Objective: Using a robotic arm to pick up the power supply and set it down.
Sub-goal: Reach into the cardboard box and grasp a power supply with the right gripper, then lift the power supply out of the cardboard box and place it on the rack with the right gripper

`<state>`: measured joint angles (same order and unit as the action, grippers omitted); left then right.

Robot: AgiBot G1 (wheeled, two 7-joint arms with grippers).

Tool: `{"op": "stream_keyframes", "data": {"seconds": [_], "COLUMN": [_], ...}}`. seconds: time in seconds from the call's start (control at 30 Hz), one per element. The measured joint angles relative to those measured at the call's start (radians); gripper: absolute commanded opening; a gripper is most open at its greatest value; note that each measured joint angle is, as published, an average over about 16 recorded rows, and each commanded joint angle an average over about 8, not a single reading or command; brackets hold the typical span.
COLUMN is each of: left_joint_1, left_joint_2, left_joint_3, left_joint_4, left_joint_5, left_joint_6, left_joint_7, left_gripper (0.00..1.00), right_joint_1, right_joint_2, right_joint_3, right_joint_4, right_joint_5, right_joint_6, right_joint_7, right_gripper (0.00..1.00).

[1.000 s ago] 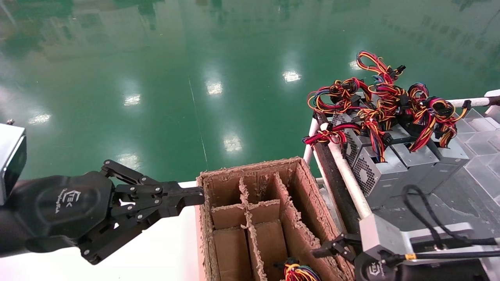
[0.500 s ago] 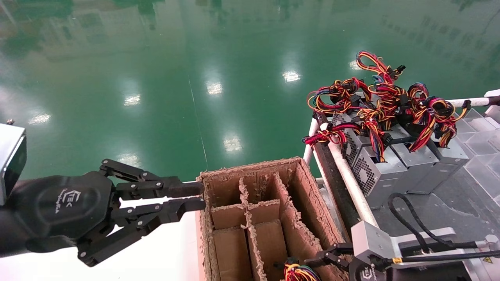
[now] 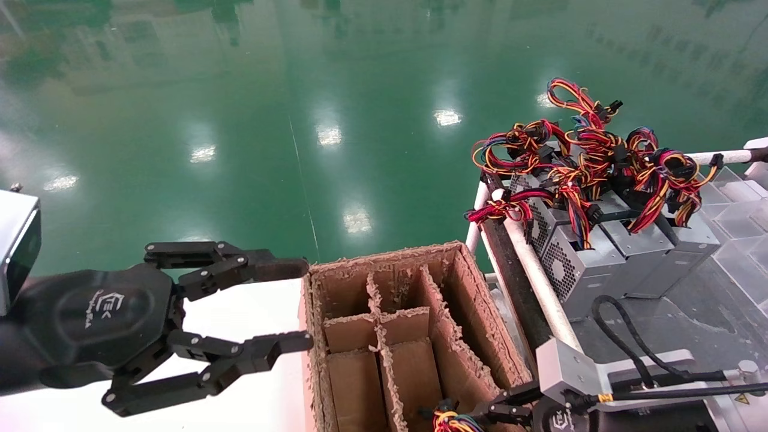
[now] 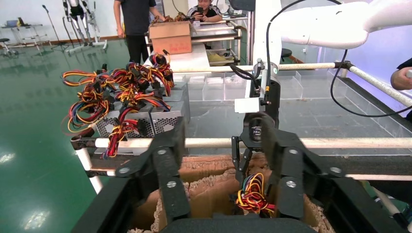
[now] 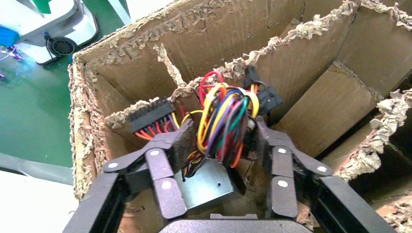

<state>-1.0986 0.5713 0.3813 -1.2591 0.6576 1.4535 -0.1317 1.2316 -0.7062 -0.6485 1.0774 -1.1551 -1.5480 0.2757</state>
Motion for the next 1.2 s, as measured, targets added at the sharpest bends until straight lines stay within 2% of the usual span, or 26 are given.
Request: {"op": "stream_keyframes", "data": {"seconds": [0.7, 0.93, 1.2], "left_joint_1": [0.0, 0.0, 0.0], "left_joint_2": [0.0, 0.0, 0.0], "left_joint_3": [0.0, 0.0, 0.0], "left_joint_4": [0.0, 0.0, 0.0], "left_joint_5": [0.0, 0.0, 0.0], "left_joint_6": [0.0, 0.0, 0.0], "left_joint_7": [0.0, 0.0, 0.0], "left_gripper": [1.0, 1.0, 1.0], "right_joint_1": [-0.038, -0.046, -0.024], "right_joint_2": [0.031, 0.075, 0.155], "right_joint_3": [0.009, 0.036, 0.08], "right_joint_4": [0.018, 0.051, 0.1], "right_joint_5": [0.08, 0.175, 0.334], "right_joint_6": [-0.001, -0.014, -0.024], "right_joint_7": [-0.022, -0.024, 0.003], "right_gripper": [0.0, 0.0, 0.0]}}
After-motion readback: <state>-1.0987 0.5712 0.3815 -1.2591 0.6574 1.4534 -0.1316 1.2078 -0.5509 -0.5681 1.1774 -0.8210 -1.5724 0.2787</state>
